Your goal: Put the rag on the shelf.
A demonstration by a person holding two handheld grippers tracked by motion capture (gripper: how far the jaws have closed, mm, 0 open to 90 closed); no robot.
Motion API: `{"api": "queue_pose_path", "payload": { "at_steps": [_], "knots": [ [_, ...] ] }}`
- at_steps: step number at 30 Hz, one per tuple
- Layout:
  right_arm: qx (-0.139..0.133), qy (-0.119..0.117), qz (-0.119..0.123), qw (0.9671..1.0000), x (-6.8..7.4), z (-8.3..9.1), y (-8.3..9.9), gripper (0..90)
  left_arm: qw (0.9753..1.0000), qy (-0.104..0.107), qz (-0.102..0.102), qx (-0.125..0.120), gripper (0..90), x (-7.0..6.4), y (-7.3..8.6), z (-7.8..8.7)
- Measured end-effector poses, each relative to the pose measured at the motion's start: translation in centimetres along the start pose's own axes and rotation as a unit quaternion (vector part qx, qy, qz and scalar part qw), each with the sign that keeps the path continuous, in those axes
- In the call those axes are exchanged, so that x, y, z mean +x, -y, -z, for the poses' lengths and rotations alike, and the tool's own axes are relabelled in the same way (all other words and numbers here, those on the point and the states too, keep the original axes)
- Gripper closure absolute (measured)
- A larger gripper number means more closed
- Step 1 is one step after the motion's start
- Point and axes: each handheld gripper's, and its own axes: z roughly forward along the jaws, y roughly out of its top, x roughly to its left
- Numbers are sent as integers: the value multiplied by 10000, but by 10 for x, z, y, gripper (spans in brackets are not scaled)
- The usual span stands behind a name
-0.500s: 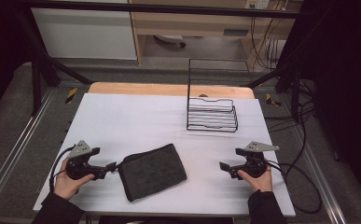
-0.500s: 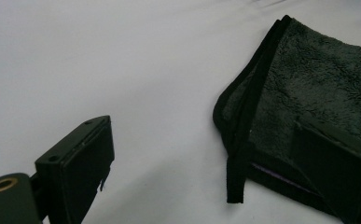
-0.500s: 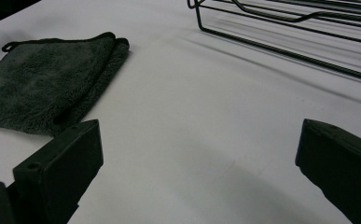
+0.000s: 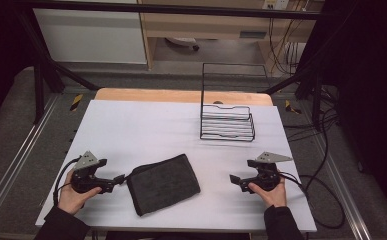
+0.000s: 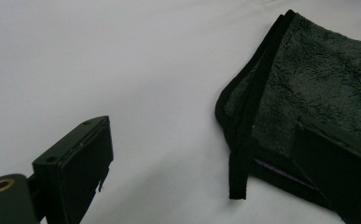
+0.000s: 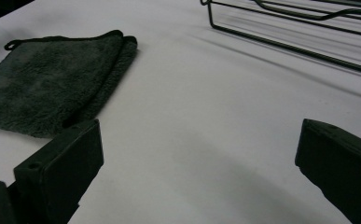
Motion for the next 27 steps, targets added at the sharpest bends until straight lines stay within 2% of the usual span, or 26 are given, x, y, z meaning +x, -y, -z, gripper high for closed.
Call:
{"api": "queue_pose_path", "payload": {
  "at_steps": [4,9,14,15,19,20,24,27],
  "knots": [
    [61,-23,59,10000,7,-5,-2,19,10000,-5,0,-3,60,0,0,0],
    [161,-46,161,9997,25,-18,-7,60,10000,-33,50,-39,60,1,0,0],
    [199,-112,172,9996,38,-26,-10,81,10000,-61,56,-19,61,1,0,0],
    [221,-133,172,9995,45,-30,-12,88,10000,-73,50,1,61,2,0,1],
    [280,-113,158,9994,59,-39,-13,112,9999,-99,80,0,64,2,0,1],
    [280,-113,158,9994,59,-39,-13,112,9999,-109,82,3,64,3,0,1],
    [421,-135,214,9988,73,-50,-12,170,9999,-126,88,15,66,2,0,1],
    [408,-242,148,9988,80,-56,-12,255,9999,-137,93,23,68,3,0,1]
  ]
}}
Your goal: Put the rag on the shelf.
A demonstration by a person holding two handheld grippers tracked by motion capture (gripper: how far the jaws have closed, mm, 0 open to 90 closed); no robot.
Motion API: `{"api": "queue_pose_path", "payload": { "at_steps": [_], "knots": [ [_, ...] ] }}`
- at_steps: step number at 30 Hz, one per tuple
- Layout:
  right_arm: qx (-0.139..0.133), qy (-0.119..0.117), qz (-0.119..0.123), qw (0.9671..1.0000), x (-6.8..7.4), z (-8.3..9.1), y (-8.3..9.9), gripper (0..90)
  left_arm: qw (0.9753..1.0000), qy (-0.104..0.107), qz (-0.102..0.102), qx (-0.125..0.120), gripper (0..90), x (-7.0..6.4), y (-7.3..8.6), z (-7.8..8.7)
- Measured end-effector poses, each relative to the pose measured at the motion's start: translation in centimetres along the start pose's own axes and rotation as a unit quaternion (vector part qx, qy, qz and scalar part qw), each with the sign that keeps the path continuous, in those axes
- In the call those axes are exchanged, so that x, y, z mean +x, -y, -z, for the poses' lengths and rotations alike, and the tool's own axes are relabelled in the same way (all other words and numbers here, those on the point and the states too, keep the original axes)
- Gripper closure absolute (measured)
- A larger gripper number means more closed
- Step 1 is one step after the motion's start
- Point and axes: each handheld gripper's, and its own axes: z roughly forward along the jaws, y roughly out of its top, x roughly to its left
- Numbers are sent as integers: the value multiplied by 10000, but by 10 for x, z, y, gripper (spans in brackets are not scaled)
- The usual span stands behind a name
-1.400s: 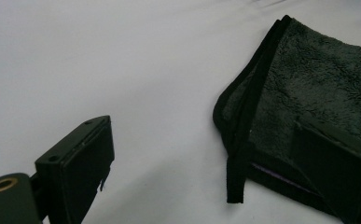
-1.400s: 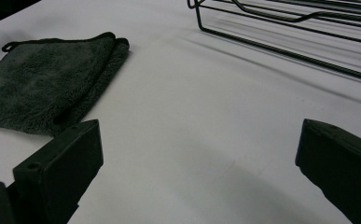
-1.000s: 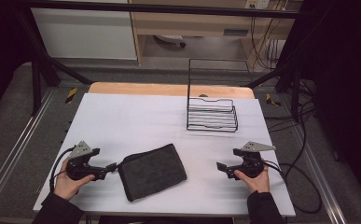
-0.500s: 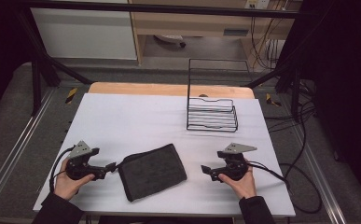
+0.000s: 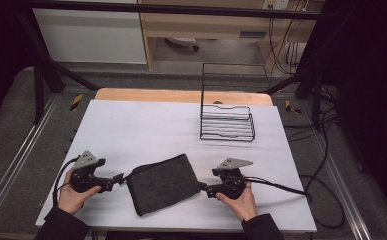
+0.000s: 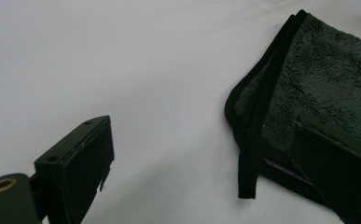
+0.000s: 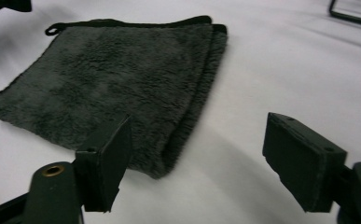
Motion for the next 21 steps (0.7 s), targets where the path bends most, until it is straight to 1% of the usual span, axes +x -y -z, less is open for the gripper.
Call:
{"api": "queue_pose_path", "payload": {
  "at_steps": [2,3,4,5,6,7,9,11,14,16,21],
  "knots": [
    [38,-44,15,10000,5,-4,0,334,10000,-7,2,-3,70,0,0,0],
    [38,-44,15,10000,5,-4,0,334,10000,-11,7,-5,70,0,0,0],
    [57,-61,79,9999,9,-8,0,403,10000,-13,12,-3,70,0,0,0],
    [57,-61,79,9999,9,-8,0,403,10000,-18,6,-1,70,0,0,0],
    [130,-34,112,9998,13,-12,0,459,10000,-20,4,2,71,0,0,0],
    [152,-15,151,9998,15,-14,0,494,10000,-24,1,3,71,0,0,0],
    [199,-9,160,9997,17,-17,1,541,10000,-40,2,0,72,-1,0,0],
    [289,-50,15,9996,19,-20,2,589,10000,-35,-2,32,72,0,0,0],
    [382,-54,-28,9992,19,-23,4,629,10000,-43,-3,37,73,0,0,0],
    [404,-63,-38,9992,20,-24,5,655,10000,-48,0,40,74,0,0,-1],
    [461,-102,-156,9988,21,-25,7,736,10000,-62,-9,54,75,-1,0,-1]
  ]
}}
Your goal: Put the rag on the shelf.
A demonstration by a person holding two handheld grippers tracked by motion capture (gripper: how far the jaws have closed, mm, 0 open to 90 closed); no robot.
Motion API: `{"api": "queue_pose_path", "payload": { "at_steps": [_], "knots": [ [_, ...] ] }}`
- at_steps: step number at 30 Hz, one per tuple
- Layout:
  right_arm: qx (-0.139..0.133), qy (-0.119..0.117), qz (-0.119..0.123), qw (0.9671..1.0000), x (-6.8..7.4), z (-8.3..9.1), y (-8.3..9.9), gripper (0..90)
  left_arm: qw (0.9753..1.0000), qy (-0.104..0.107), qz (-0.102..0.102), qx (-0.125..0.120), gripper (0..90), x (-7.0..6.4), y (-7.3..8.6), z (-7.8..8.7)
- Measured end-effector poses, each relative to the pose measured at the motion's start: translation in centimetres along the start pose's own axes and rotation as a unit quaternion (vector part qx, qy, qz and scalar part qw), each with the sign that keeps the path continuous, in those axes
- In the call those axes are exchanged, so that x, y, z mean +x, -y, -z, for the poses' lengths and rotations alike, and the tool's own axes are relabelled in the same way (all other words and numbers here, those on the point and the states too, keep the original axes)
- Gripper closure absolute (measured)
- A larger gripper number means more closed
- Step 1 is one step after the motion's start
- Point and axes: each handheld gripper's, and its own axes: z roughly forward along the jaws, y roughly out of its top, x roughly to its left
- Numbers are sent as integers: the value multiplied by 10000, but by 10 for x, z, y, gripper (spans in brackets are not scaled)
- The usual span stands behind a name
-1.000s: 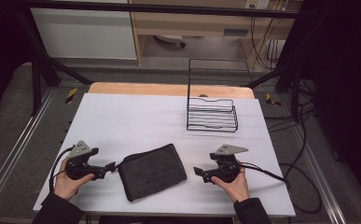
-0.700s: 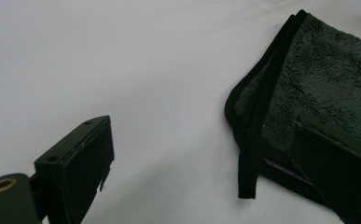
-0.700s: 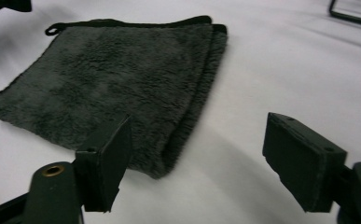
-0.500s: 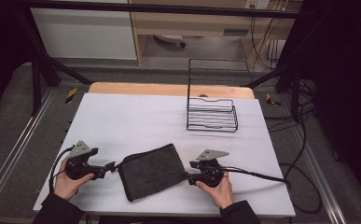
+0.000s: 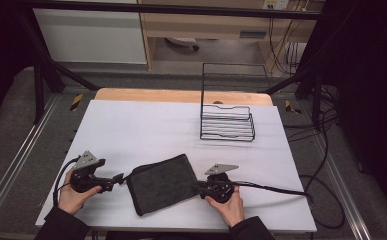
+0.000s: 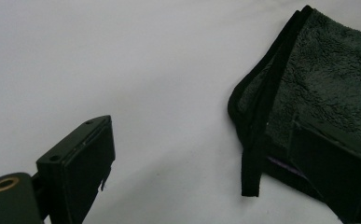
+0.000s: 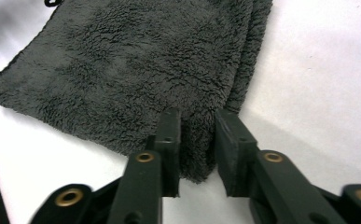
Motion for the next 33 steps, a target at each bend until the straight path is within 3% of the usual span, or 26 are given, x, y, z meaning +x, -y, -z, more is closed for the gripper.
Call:
{"api": "queue_pose_path", "payload": {
  "at_steps": [6,19,33],
  "knots": [
    [37,-112,-90,9999,-1,3,-2,852,10000,-8,16,11,79,0,0,0],
    [147,-263,-81,9995,-7,15,-13,872,10000,20,49,31,80,-1,0,0],
    [288,-75,-84,9995,-29,29,-16,873,9999,74,31,68,92,-7,-3,-1]
  ]
}}
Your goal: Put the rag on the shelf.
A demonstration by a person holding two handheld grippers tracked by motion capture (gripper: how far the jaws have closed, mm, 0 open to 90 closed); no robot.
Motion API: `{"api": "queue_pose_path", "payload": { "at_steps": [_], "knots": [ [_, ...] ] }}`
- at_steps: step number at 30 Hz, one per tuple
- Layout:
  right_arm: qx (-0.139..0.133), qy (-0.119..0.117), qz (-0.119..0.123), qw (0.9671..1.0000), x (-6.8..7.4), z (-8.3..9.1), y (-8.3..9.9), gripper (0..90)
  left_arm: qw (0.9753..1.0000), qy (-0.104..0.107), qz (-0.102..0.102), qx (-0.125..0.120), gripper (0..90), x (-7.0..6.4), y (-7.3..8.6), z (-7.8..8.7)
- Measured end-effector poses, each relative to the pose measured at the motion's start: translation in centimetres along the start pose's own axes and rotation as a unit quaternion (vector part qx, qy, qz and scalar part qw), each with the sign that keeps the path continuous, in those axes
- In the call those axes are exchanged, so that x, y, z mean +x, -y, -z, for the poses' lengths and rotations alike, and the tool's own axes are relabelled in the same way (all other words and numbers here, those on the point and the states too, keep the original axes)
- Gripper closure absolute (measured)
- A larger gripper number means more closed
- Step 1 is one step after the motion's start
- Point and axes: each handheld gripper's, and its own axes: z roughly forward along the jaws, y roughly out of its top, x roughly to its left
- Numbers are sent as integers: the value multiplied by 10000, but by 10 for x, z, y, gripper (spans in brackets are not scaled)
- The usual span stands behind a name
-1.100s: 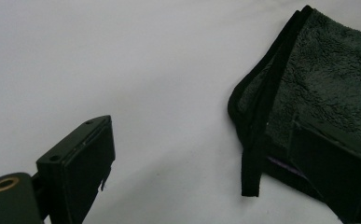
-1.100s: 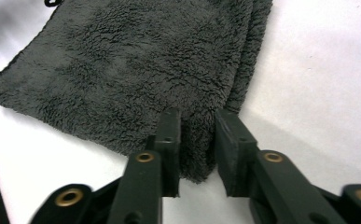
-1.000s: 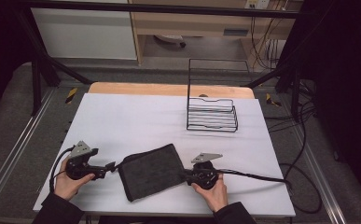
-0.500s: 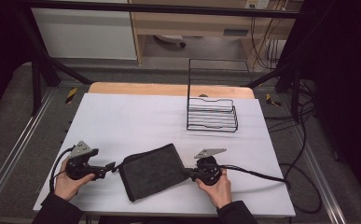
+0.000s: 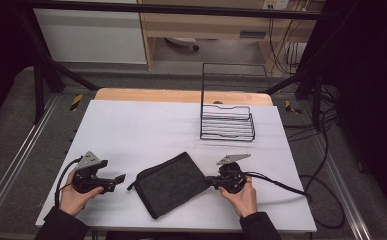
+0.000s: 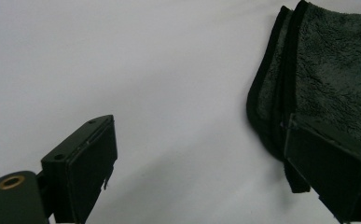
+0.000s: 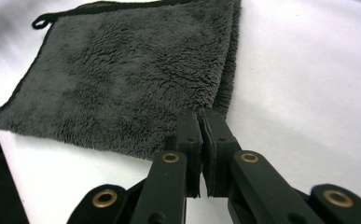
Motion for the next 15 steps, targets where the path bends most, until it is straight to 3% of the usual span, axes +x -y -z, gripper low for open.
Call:
{"api": "queue_pose_path", "payload": {
  "at_steps": [12,15],
  "knots": [
    [68,276,136,9995,-20,-3,-7,871,9999,107,-18,86,126,-13,-7,-6],
    [37,325,171,9993,-21,-6,-4,857,9998,152,13,130,151,-22,-11,-10]
  ]
}}
